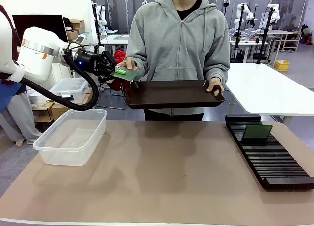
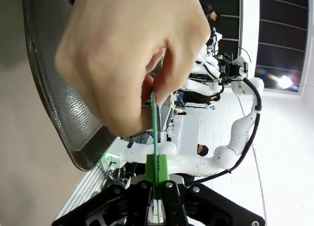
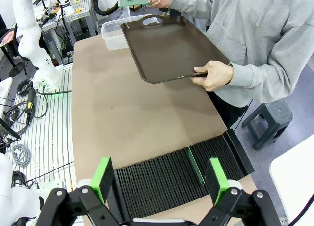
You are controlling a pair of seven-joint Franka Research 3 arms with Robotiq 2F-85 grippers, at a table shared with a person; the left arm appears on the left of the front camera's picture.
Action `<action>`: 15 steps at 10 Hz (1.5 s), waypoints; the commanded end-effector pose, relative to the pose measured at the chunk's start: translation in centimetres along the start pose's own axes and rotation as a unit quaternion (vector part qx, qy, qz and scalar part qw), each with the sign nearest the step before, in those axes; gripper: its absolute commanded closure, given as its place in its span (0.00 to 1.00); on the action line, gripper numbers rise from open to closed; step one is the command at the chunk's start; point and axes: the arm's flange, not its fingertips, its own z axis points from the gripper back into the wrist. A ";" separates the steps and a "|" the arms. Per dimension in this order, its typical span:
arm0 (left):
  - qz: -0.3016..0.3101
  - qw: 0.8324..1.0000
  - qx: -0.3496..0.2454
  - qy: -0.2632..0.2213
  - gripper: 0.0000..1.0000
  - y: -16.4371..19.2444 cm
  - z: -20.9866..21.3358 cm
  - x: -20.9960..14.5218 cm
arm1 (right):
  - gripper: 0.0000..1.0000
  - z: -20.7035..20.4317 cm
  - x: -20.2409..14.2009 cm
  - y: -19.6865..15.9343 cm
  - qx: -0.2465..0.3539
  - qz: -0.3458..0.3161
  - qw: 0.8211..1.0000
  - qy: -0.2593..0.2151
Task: Sort PCBs into racks and boxes based on the side picked up.
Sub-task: If the short side of the Blank PCB is picked up, insert it into the PCB Rack ; if the long side is picked up, place it in the Organizing box.
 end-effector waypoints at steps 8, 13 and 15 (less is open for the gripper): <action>-0.007 1.000 -0.005 -0.004 1.00 0.0 0.1 0.2 | 0.00 -0.1 0.0 0.3 0.004 0.000 1.000 -0.001; -0.007 1.000 -0.005 -0.004 1.00 0.0 0.1 0.2 | 0.00 -0.1 0.0 0.3 0.004 0.000 1.000 -0.001; -0.007 1.000 -0.005 -0.004 1.00 0.0 0.1 0.2 | 0.00 -0.1 0.0 0.3 0.004 0.000 1.000 -0.001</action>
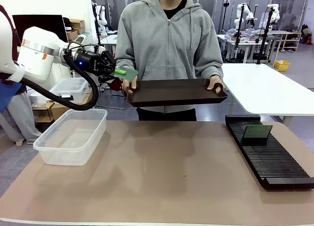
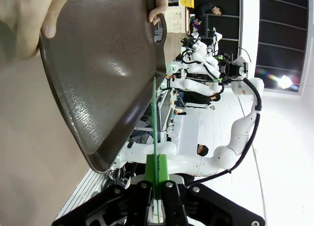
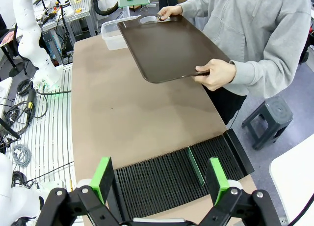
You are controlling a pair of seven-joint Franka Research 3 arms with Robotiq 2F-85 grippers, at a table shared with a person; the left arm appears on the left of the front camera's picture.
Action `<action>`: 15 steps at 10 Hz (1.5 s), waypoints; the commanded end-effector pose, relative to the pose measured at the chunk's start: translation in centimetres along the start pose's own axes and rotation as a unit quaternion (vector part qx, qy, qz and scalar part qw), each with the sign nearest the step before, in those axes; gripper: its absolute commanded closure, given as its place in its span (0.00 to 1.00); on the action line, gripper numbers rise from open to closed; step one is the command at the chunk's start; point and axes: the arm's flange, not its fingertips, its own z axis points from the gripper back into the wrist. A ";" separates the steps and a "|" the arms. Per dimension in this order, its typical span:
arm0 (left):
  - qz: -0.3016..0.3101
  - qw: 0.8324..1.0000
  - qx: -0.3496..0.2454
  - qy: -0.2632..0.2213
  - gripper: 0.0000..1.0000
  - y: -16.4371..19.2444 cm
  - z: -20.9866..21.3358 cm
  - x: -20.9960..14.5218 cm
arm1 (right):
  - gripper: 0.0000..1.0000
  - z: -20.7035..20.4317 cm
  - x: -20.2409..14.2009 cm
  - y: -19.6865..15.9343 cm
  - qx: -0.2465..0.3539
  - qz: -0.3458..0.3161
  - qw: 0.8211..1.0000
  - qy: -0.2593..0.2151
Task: Sort PCBs into racks and boxes based on the side picked up.
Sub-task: If the short side of the Blank PCB is picked up, insert it into the PCB Rack ; if the long side is picked up, place it in the Organizing box.
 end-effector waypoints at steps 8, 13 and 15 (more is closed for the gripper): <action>-0.113 0.951 0.288 -0.025 0.97 -5.2 8.4 -3.6 | 0.00 -0.1 0.0 0.3 0.004 0.000 1.000 -0.001; -0.085 0.861 0.499 -0.049 0.97 -2.2 10.9 -4.0 | 0.00 -0.1 0.0 0.3 0.004 0.000 1.000 -0.001; -0.096 0.821 0.559 -0.069 0.97 0.0 10.2 -3.7 | 0.00 -0.1 0.0 0.3 0.004 0.000 1.000 -0.001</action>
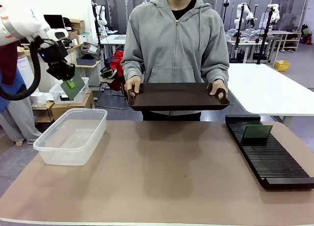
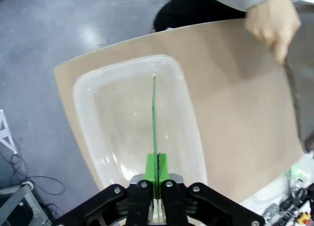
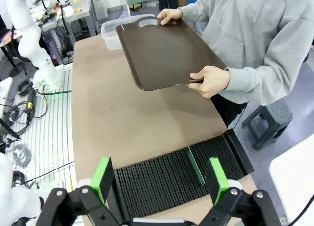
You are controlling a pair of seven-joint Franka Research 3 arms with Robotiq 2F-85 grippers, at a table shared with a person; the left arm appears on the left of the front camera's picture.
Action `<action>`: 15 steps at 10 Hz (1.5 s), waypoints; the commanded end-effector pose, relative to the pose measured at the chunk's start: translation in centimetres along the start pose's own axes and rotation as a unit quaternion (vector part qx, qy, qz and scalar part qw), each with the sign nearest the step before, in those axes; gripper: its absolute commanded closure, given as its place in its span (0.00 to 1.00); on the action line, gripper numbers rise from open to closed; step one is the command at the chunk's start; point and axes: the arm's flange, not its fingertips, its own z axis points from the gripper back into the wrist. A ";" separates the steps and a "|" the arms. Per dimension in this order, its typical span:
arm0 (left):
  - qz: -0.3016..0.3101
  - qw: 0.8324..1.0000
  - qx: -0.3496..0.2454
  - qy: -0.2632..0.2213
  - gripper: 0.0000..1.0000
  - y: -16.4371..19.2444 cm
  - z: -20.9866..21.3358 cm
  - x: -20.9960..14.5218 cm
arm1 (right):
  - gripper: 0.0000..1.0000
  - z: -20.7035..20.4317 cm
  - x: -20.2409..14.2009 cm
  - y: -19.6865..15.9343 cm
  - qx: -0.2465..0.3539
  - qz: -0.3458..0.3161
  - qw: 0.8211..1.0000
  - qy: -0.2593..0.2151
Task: Sort PCBs into racks and boxes based on the side picked up.
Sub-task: If the short side of the Blank PCB is picked up, insert it into the PCB Rack ; if the long side is picked up, place it in the Organizing box.
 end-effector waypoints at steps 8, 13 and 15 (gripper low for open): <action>0.003 1.000 0.027 -0.003 0.97 -0.6 -2.5 -0.6 | 0.00 -0.1 0.0 0.3 0.004 0.000 1.000 -0.001; 0.013 0.999 -0.026 0.047 0.97 -2.1 -7.9 -2.2 | 0.00 -0.1 0.0 0.3 0.004 0.000 1.000 -0.001; 0.015 0.998 -0.021 0.065 0.97 -2.5 -9.9 -4.1 | 0.00 -0.1 0.0 0.3 0.004 0.000 1.000 -0.001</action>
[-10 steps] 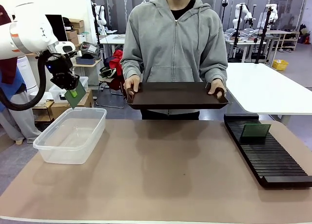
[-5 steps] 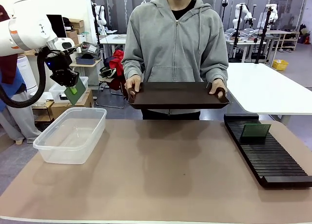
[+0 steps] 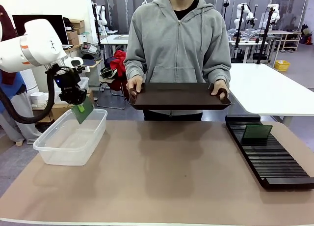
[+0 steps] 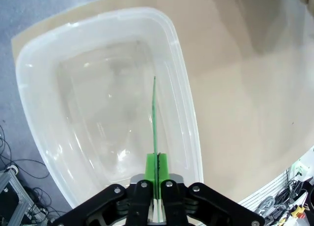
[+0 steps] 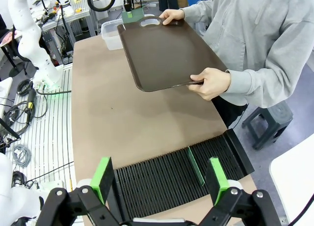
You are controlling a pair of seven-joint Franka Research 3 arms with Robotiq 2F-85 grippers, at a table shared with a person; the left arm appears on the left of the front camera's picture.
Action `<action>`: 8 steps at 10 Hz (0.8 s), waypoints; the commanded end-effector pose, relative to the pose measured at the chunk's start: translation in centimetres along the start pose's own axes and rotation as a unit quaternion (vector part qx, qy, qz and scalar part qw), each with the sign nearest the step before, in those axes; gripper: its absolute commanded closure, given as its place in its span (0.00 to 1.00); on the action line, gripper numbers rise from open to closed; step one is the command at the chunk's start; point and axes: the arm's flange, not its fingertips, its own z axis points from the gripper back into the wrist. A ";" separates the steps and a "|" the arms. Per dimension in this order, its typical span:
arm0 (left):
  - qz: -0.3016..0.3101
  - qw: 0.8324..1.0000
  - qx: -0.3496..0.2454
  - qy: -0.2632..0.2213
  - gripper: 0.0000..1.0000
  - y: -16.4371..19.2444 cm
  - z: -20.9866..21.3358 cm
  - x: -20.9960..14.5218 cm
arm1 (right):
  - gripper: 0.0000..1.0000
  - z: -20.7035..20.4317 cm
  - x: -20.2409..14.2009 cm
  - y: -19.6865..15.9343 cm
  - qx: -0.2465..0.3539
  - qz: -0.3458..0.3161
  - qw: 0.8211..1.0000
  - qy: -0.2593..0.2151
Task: Sort PCBs into racks and boxes based on the side picked up.
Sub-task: If the short side of the Blank PCB is picked up, insert it into the PCB Rack ; if the long side is picked up, place it in the Organizing box.
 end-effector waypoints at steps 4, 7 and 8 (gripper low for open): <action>0.005 1.000 -0.004 0.018 0.97 0.8 -5.3 -2.2 | 0.00 -0.1 0.0 0.3 0.004 0.000 1.000 -0.001; 0.015 1.000 -0.008 0.021 0.97 2.0 -9.1 -2.1 | 0.00 -0.1 0.0 0.3 0.004 0.000 1.000 -0.001; 0.023 0.999 -0.025 0.025 0.97 2.3 -10.4 -2.0 | 0.00 -0.1 0.0 0.3 0.004 0.000 1.000 -0.001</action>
